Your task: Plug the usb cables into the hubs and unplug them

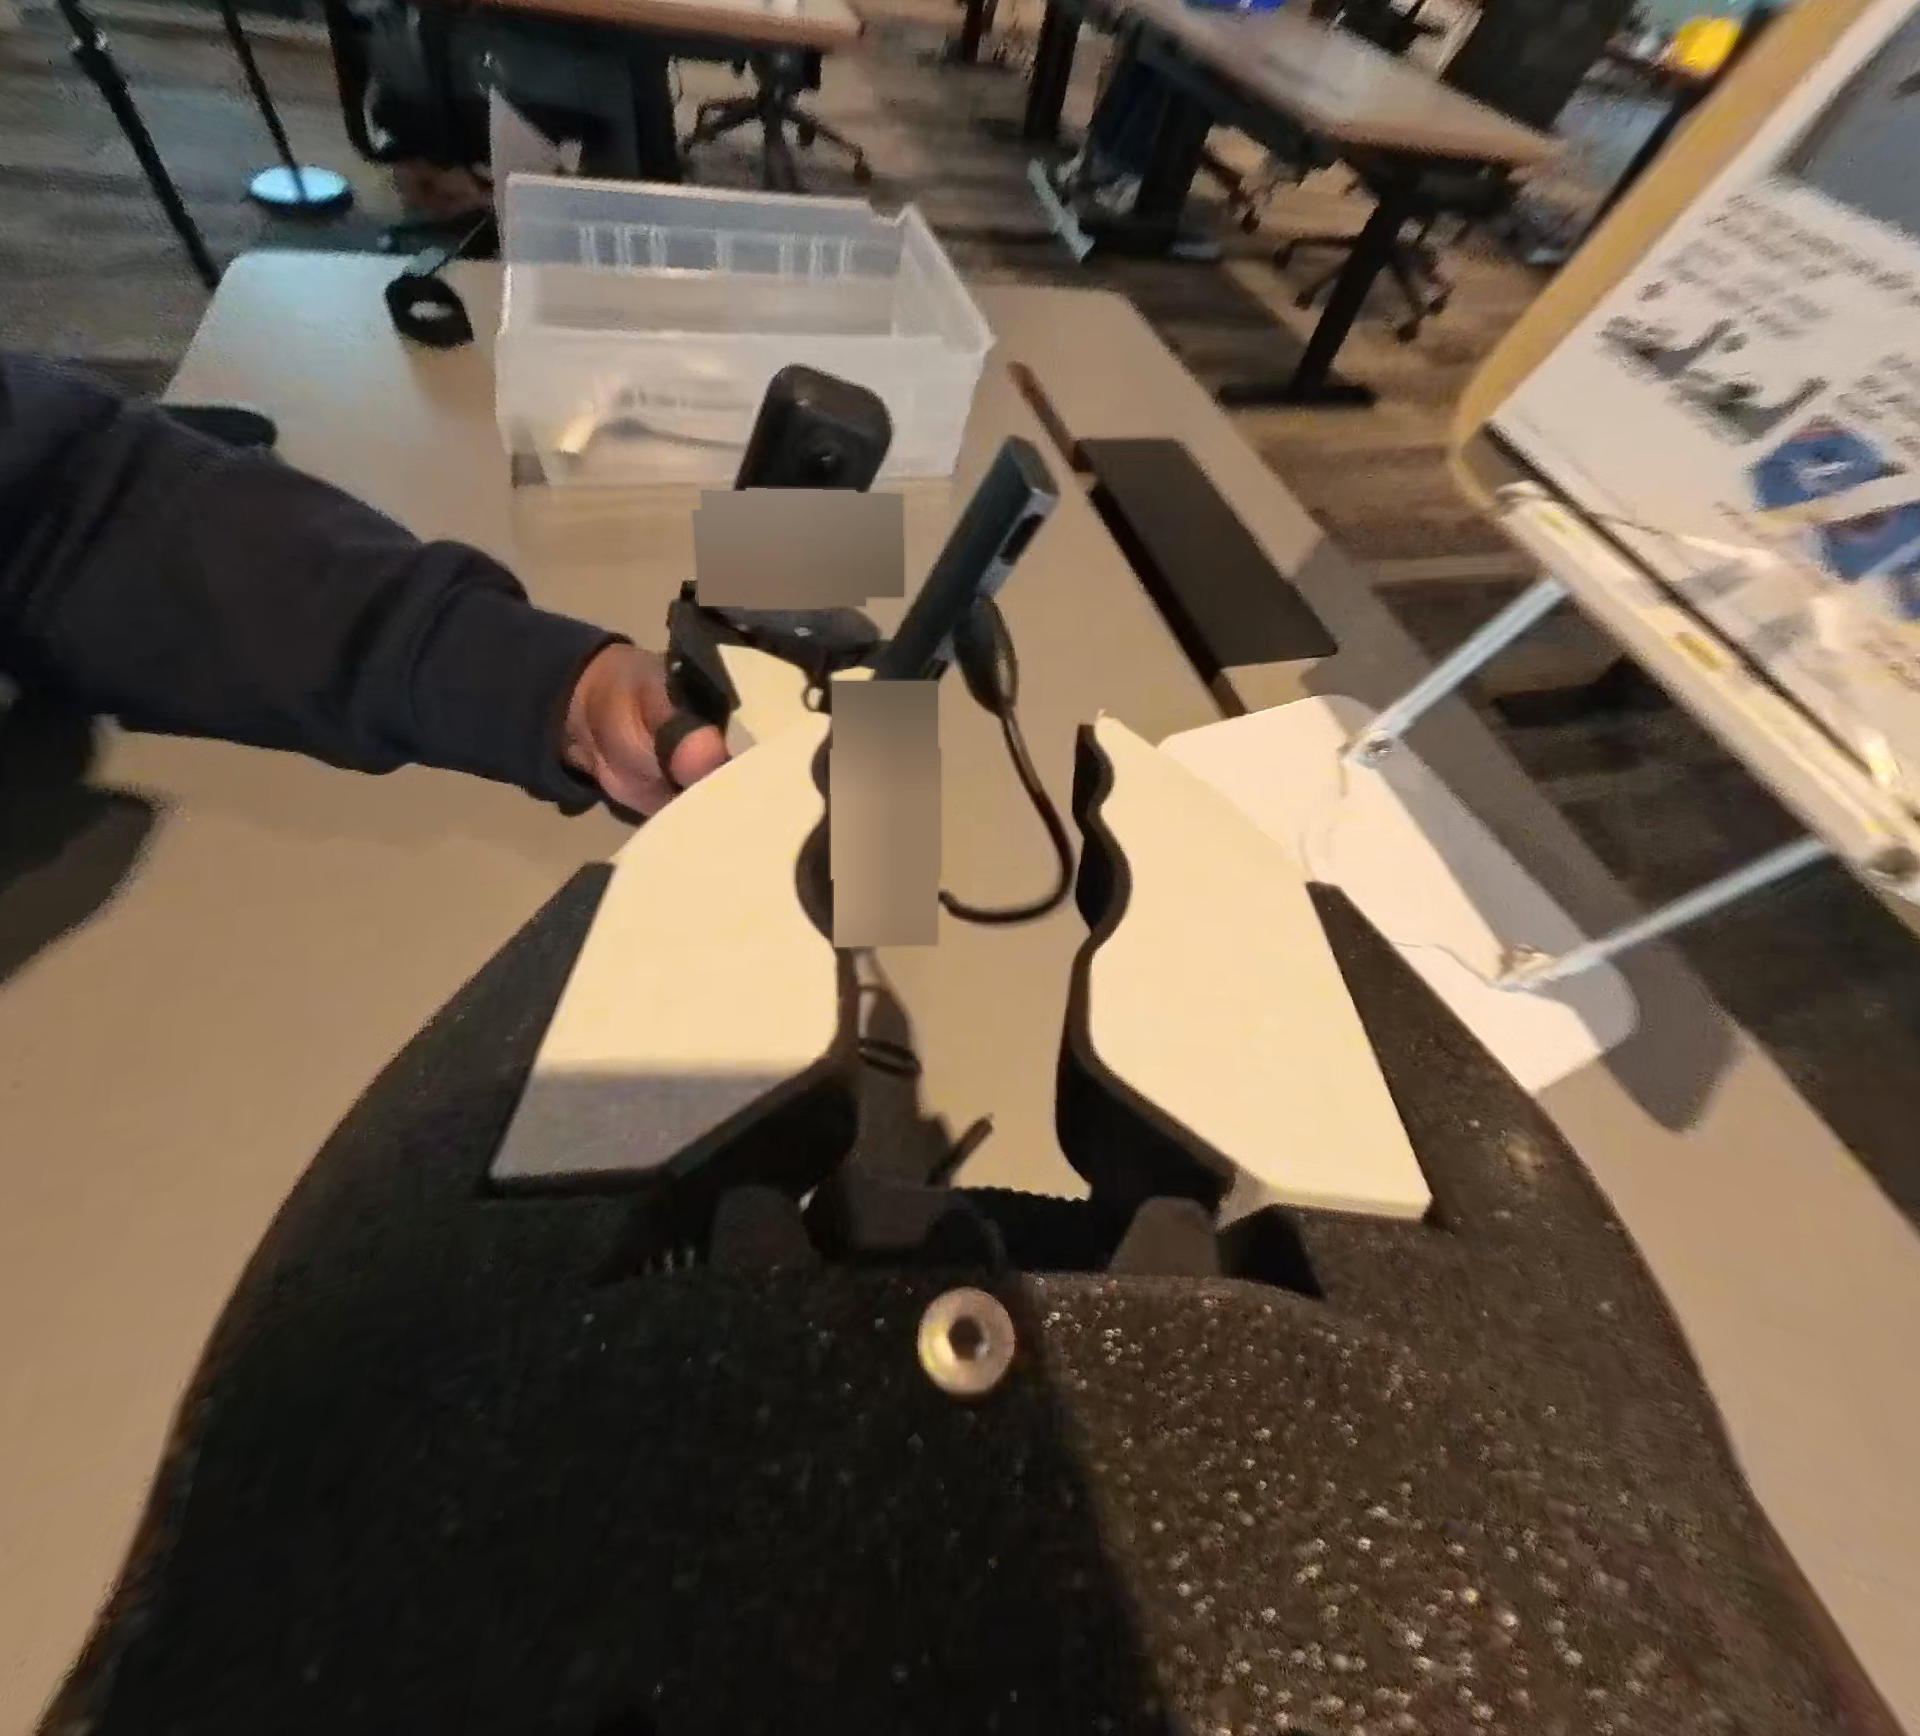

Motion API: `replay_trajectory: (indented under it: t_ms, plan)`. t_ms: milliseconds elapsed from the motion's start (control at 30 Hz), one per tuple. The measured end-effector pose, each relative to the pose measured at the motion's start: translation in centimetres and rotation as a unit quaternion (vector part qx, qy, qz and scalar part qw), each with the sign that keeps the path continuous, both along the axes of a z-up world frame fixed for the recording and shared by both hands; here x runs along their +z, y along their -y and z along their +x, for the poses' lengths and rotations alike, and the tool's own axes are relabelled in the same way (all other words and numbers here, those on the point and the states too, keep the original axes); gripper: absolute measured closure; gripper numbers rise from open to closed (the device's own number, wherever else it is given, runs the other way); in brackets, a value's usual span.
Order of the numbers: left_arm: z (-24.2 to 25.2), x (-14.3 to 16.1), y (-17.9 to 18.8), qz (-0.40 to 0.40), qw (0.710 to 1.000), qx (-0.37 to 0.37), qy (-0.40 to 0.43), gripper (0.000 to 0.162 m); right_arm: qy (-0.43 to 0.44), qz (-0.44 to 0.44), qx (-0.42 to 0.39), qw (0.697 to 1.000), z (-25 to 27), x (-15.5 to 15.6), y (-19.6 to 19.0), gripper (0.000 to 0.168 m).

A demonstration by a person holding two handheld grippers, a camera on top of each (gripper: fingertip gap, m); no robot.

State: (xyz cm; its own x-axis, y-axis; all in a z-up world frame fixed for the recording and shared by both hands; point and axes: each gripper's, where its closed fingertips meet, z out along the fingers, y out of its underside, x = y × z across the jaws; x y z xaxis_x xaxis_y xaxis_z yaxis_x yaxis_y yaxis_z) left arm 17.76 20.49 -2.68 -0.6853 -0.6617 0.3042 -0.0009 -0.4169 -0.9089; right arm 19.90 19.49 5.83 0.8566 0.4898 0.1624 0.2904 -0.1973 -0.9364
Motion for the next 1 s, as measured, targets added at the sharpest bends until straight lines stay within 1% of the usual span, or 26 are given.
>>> replay_trajectory:
  t_ms: [100,233,300,333,400,500,667,700,733,767,867,1000]
  plan:
    - [-0.1,-0.2,0.3,0.014,1.000,-0.010,-0.003,0.154,-0.005,-0.034,0.007,0.999,-1.7,-1.2,-1.7,0.125]
    - [-0.2,-0.6,1.3,0.040,0.999,-0.034,-0.005,0.153,-0.034,-0.054,0.006,0.998,-1.8,-2.2,-2.2,0.126]
    - [-0.4,-0.6,1.7,0.051,0.998,-0.048,0.001,0.153,-0.049,-0.067,0.009,0.997,-1.6,-2.7,-2.2,0.131]
    - [-0.4,-0.6,1.8,0.052,0.997,-0.052,0.002,0.153,-0.056,-0.071,0.010,0.996,-1.5,-2.9,-2.1,0.137]
    - [-0.4,-0.6,1.8,0.050,0.997,-0.051,0.001,0.154,-0.073,-0.078,0.030,0.994,-1.7,-3.0,-1.7,0.155]
    - [-0.4,-0.7,1.8,0.052,0.997,-0.053,-0.002,0.154,-0.089,-0.083,0.041,0.992,-1.8,-3.1,-1.5,0.158]
    - [-0.6,-0.8,2.0,0.061,0.996,-0.058,-0.004,0.153,-0.089,-0.094,0.046,0.990,-1.9,-3.3,-1.2,0.158]
    - [-1.0,-0.6,1.9,0.057,0.996,-0.064,0.006,0.148,-0.085,-0.098,0.045,0.991,-1.9,-3.4,-1.2,0.158]
    - [-1.5,-0.2,1.9,0.051,0.996,-0.072,0.021,0.134,-0.081,-0.101,0.044,0.991,-1.8,-3.5,-1.1,0.158]
    - [-1.7,0.2,1.6,0.045,0.996,-0.071,0.029,0.125,-0.074,-0.105,0.042,0.991,-1.7,-3.6,-0.9,0.158]
    - [-1.9,1.6,0.5,0.023,0.997,-0.059,0.038,0.120,-0.038,-0.123,0.036,0.991,-1.4,-4.3,-0.3,0.158]
    - [-1.5,0.7,0.6,0.074,0.996,-0.033,0.029,0.121,-0.011,-0.143,0.037,0.989,-1.6,-5.2,0.1,0.158]
